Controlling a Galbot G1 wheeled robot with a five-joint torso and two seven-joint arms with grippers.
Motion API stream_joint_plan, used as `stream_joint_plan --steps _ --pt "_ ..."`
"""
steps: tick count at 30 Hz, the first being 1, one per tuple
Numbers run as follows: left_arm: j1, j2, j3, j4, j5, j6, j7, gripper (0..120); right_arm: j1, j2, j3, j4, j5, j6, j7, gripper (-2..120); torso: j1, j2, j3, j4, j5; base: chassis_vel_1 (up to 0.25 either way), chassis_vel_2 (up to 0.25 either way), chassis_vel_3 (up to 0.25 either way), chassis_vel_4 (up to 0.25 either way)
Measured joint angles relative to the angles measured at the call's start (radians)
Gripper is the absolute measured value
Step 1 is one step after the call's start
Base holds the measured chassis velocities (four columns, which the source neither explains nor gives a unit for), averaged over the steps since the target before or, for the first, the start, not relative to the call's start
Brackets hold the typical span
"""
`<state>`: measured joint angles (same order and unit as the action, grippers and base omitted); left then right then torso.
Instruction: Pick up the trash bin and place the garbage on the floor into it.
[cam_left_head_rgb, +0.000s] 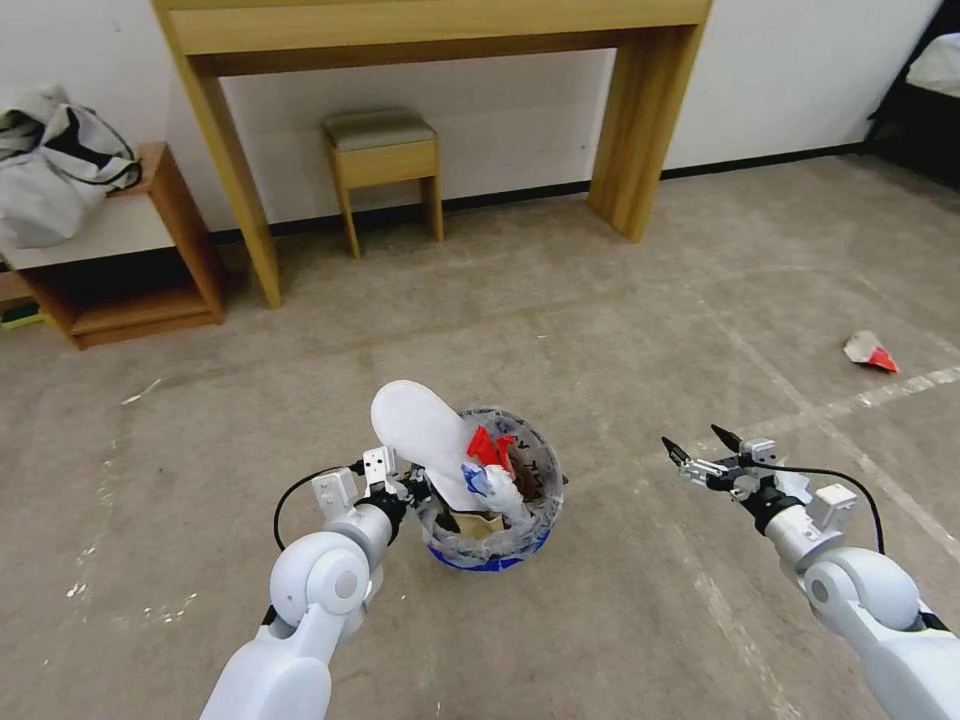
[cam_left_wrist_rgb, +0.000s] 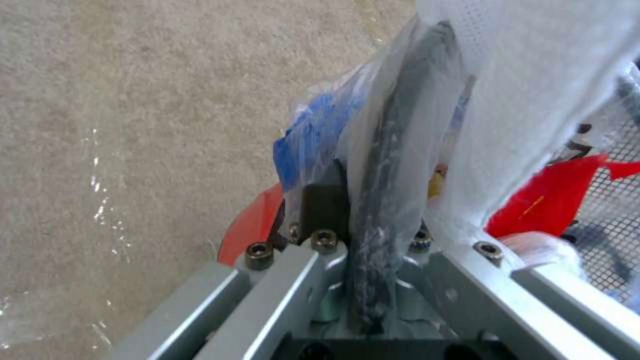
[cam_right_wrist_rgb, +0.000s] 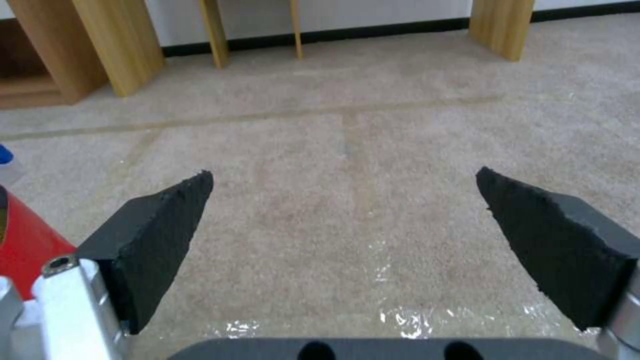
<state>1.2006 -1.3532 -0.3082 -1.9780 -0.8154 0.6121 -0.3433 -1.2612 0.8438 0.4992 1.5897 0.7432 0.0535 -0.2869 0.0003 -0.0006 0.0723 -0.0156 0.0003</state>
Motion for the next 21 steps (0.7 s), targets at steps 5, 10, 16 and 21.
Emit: stream_joint_plan --steps 5,10,16,21 --pt "0.000 -0.003 -0.004 0.000 0.002 0.000 -0.002 1 0.004 0.002 0.000 -0.006 -0.003 0.004 0.006 100 0.000 0.000 0.000 -0.0003 0.0000 0.000 0.000 0.000 0.000" --pt "0.004 -0.004 -0.007 0.000 0.003 -0.001 -0.002 1 0.005 0.002 -0.001 -0.011 -0.012 0.007 0.007 100 0.000 0.000 0.000 -0.0002 0.0000 0.000 0.000 0.000 0.000" --pt "0.005 -0.002 -0.008 0.000 0.003 -0.002 -0.002 1 0.009 0.004 0.004 -0.019 0.015 -0.013 -0.025 100 0.000 0.000 0.000 -0.0003 0.0000 0.000 0.000 0.000 0.000" --pt "0.005 0.001 -0.009 0.000 0.003 -0.004 -0.002 1 0.016 0.008 0.007 -0.038 0.030 -0.011 -0.043 100 0.000 0.000 0.000 -0.0003 0.0000 0.000 0.000 0.000 0.000"
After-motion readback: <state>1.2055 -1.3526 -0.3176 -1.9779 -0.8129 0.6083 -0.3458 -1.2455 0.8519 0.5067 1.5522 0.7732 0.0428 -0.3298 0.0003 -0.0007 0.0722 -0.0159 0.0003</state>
